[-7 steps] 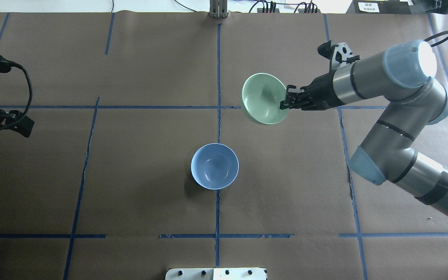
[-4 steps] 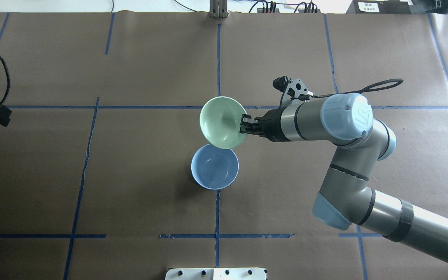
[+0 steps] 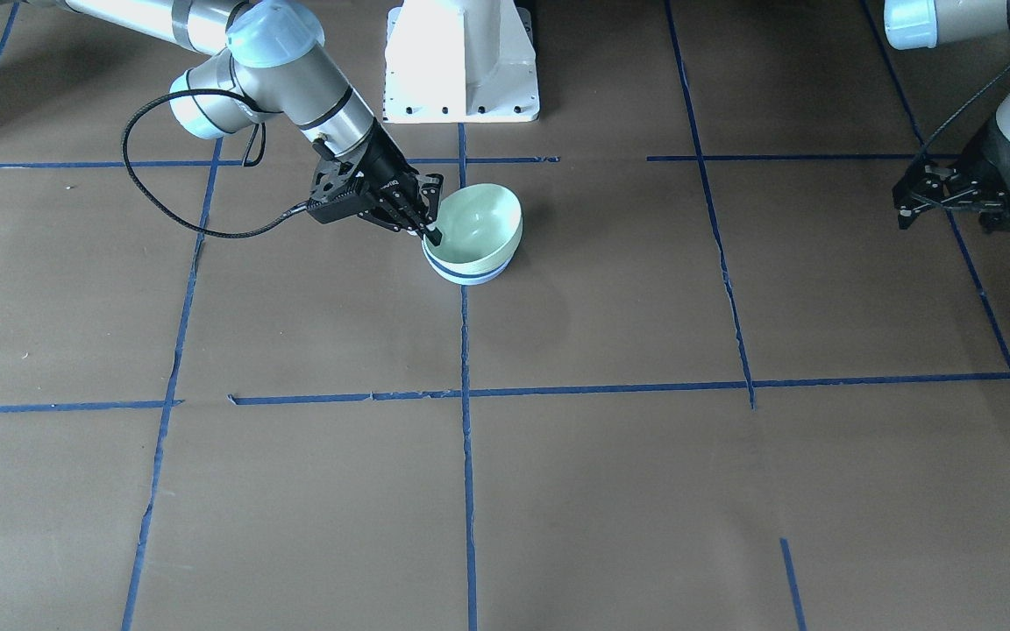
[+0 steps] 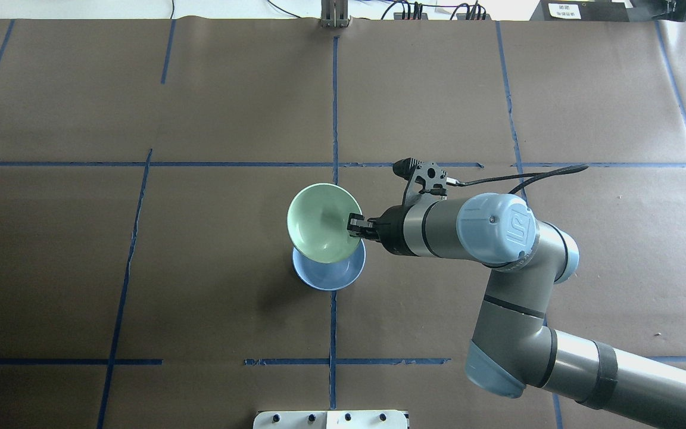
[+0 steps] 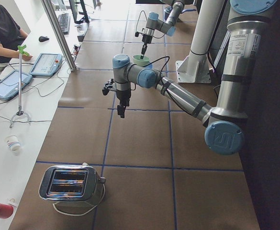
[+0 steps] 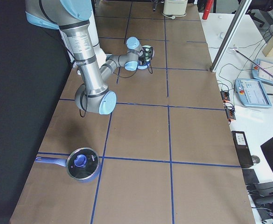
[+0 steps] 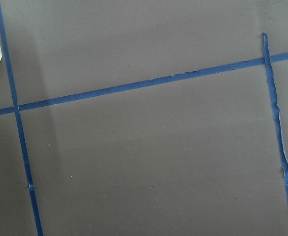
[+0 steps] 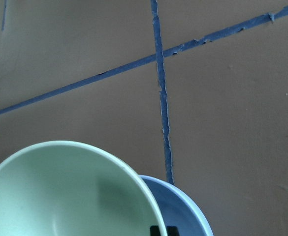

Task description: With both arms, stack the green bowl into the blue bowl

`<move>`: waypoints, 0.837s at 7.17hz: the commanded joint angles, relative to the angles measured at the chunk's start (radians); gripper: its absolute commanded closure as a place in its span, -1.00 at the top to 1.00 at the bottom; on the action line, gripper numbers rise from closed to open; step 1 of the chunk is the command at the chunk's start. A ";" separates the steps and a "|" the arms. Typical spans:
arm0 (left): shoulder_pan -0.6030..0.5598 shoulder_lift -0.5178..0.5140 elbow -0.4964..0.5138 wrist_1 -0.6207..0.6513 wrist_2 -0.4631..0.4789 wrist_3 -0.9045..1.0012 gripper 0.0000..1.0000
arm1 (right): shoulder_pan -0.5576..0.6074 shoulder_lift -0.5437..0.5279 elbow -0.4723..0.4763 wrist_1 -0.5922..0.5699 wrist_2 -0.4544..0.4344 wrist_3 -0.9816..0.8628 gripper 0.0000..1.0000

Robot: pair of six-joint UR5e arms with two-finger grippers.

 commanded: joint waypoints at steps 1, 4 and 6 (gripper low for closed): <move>-0.007 0.005 0.003 -0.001 0.000 0.017 1.00 | -0.018 0.006 0.000 -0.035 -0.002 0.000 -0.61; -0.008 0.005 0.010 -0.001 -0.011 0.023 1.00 | -0.013 -0.003 0.071 -0.125 0.001 -0.002 1.00; -0.008 0.005 0.010 -0.001 -0.025 0.023 1.00 | -0.012 0.001 0.171 -0.296 0.007 -0.005 1.00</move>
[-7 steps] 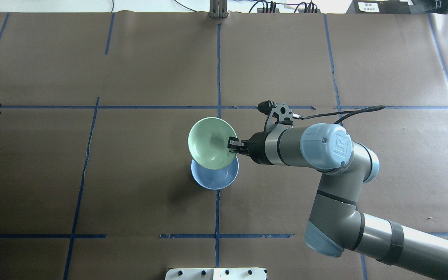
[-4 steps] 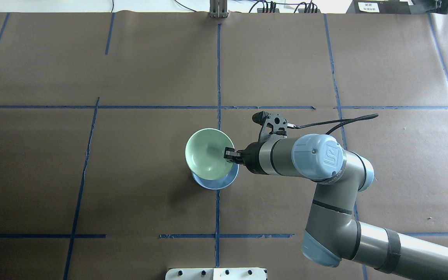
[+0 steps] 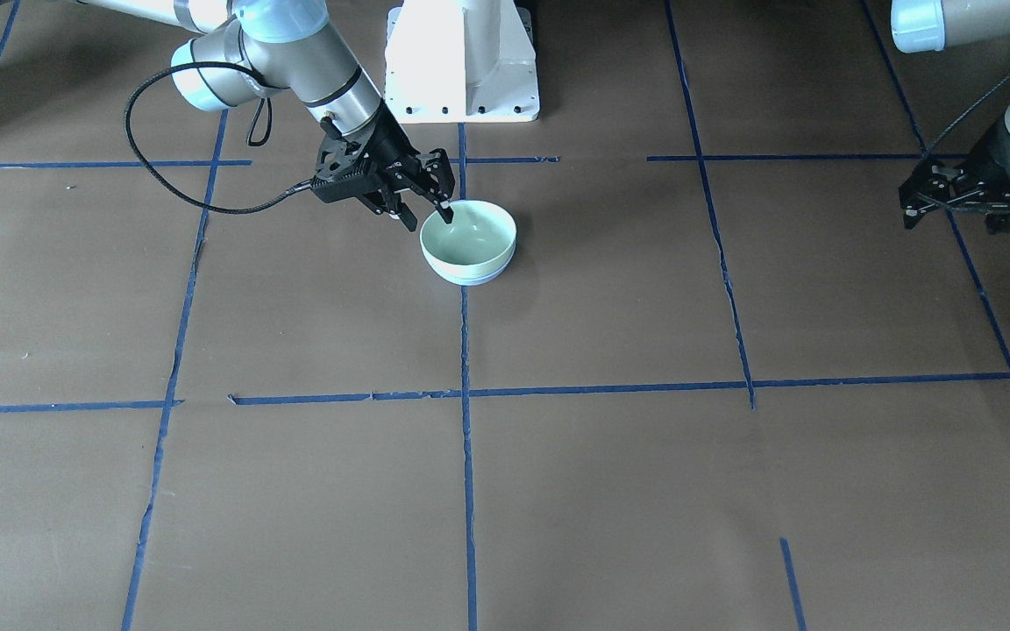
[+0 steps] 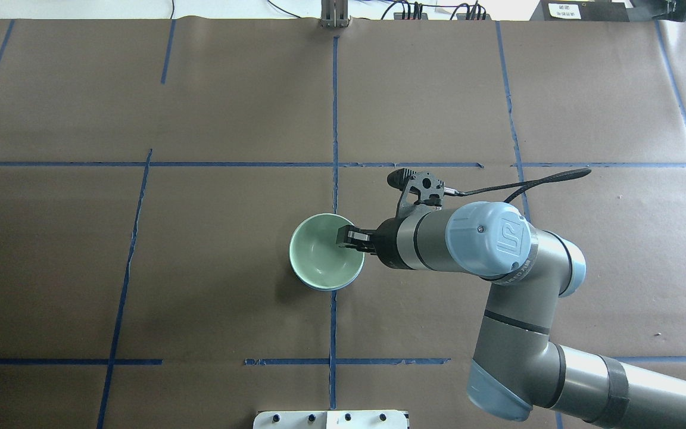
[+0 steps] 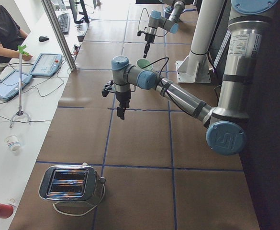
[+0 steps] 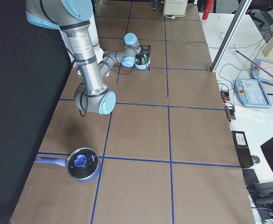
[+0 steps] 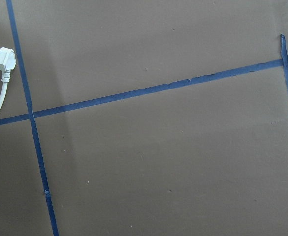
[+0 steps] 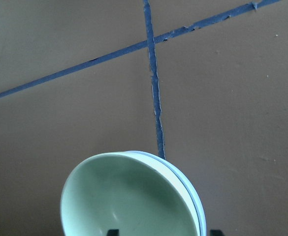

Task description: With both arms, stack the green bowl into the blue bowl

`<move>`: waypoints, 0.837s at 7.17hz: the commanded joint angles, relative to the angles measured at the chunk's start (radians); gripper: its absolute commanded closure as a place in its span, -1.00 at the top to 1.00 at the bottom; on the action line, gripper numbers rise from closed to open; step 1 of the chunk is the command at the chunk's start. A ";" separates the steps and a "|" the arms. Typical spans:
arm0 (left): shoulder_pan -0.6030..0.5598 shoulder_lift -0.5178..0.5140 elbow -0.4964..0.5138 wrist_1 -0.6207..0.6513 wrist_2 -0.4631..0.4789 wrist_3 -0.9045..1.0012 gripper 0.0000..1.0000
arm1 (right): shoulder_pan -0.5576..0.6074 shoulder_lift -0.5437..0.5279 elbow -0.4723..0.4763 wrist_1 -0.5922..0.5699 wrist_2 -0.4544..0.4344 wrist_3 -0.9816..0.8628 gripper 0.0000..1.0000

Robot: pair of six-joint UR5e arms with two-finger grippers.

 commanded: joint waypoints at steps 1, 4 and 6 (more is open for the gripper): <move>-0.008 0.000 0.001 0.000 -0.007 0.003 1.00 | 0.022 0.003 0.065 -0.148 0.011 -0.013 1.00; -0.156 0.000 0.147 -0.003 -0.144 0.278 1.00 | 0.202 -0.007 0.079 -0.335 0.195 -0.239 1.00; -0.251 0.000 0.240 -0.015 -0.154 0.420 1.00 | 0.327 -0.057 0.120 -0.482 0.283 -0.515 1.00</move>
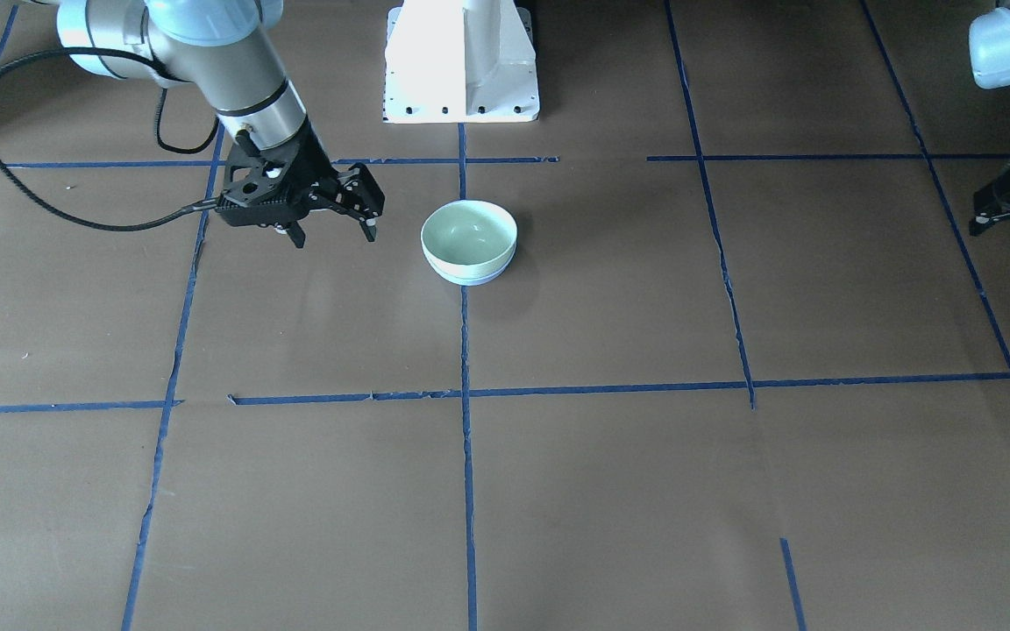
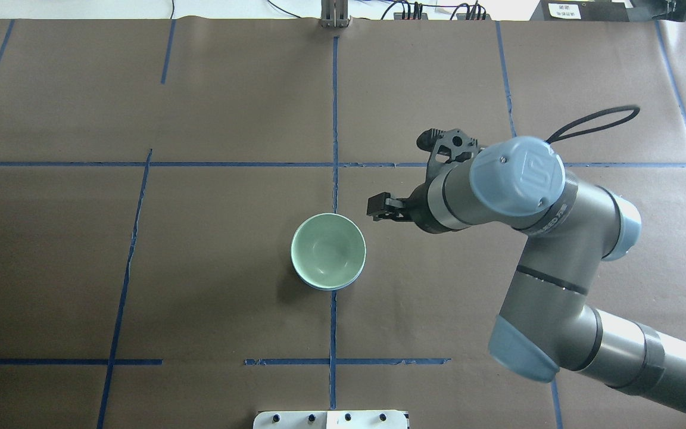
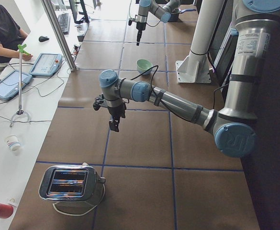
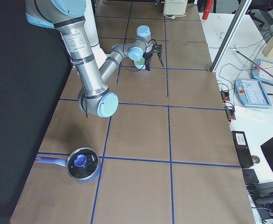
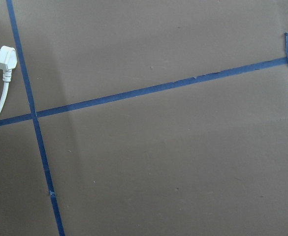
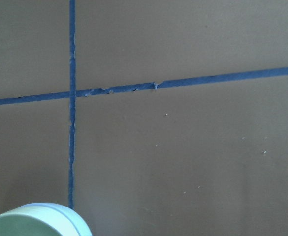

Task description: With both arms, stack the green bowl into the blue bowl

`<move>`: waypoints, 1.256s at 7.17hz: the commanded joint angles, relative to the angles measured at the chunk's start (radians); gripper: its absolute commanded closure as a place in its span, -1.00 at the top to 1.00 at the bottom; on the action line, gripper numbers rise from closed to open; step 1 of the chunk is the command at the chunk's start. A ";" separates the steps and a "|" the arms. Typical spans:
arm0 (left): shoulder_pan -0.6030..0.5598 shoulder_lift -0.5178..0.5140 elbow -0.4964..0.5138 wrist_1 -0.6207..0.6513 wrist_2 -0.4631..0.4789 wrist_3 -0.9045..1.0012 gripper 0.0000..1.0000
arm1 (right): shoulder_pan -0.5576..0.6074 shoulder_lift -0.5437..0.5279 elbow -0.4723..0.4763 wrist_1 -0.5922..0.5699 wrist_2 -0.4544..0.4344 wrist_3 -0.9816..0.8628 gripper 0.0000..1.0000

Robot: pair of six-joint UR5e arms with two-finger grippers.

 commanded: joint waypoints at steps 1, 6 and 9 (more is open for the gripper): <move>-0.125 -0.001 0.110 -0.005 -0.020 0.191 1.00 | 0.108 -0.108 0.086 -0.124 0.066 -0.303 1.00; -0.227 0.002 0.255 -0.007 -0.055 0.215 1.00 | 0.583 -0.362 -0.026 -0.116 0.400 -0.950 1.00; -0.238 0.002 0.252 -0.007 -0.055 0.132 1.00 | 0.843 -0.402 -0.274 -0.118 0.459 -1.372 1.00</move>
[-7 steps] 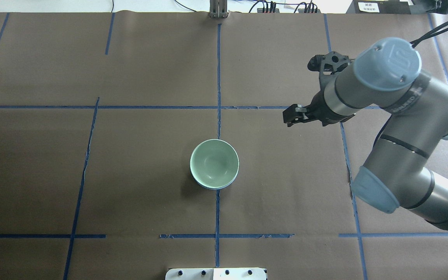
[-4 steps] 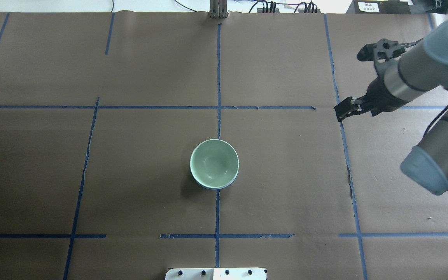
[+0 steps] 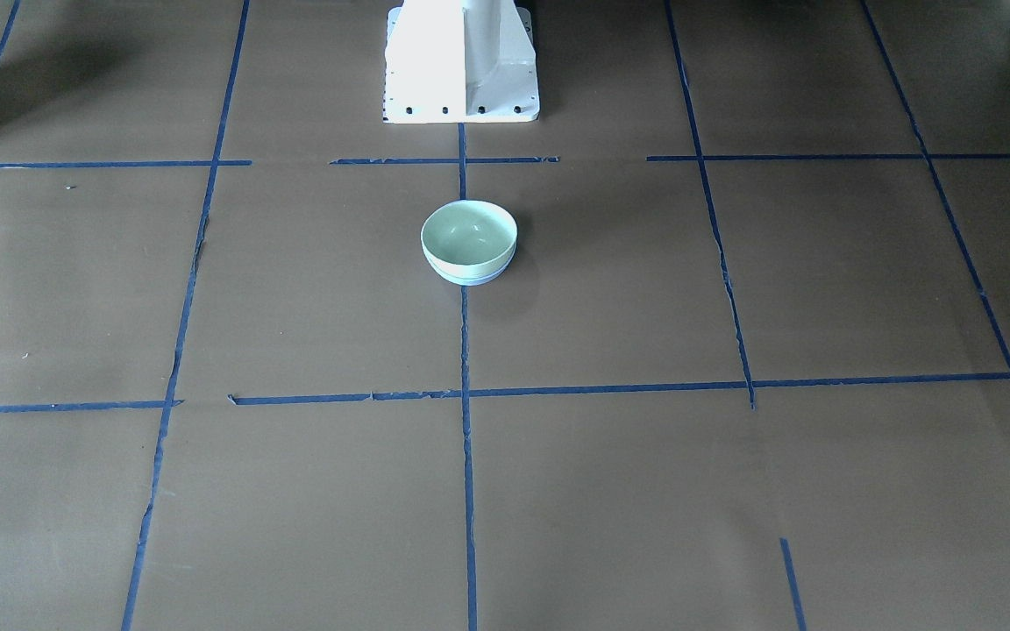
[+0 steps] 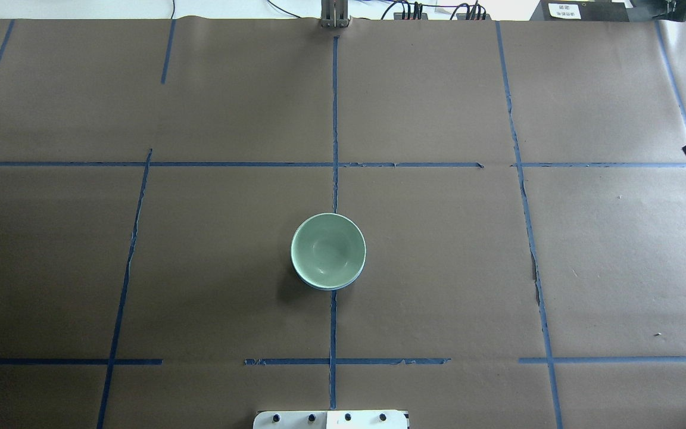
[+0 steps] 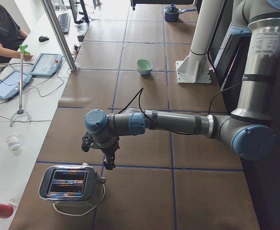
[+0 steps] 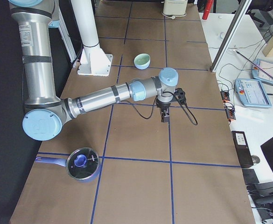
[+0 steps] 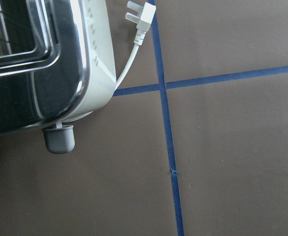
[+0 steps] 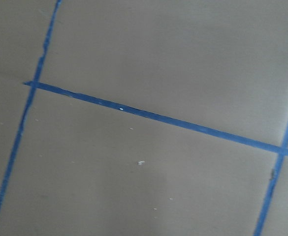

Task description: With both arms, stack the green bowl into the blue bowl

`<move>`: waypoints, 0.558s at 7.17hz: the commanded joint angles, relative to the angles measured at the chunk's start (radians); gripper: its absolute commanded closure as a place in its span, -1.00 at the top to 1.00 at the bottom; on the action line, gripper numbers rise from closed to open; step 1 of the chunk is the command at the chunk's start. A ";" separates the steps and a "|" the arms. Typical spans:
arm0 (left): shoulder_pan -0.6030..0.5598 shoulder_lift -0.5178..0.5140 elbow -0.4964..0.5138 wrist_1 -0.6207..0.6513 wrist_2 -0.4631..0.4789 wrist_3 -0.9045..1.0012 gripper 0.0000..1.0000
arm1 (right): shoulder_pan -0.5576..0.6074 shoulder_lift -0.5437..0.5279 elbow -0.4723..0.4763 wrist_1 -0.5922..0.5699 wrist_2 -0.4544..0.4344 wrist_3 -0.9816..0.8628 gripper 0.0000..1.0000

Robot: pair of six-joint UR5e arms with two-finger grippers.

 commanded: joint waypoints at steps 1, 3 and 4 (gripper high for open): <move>-0.003 0.000 0.002 0.000 0.000 -0.015 1.00 | 0.203 -0.012 -0.215 0.000 0.009 -0.291 1.00; -0.003 0.014 -0.003 -0.002 0.000 -0.011 1.00 | 0.221 -0.047 -0.255 0.003 -0.003 -0.304 1.00; -0.003 0.017 -0.007 -0.002 0.000 -0.011 1.00 | 0.221 -0.067 -0.255 0.002 0.003 -0.289 1.00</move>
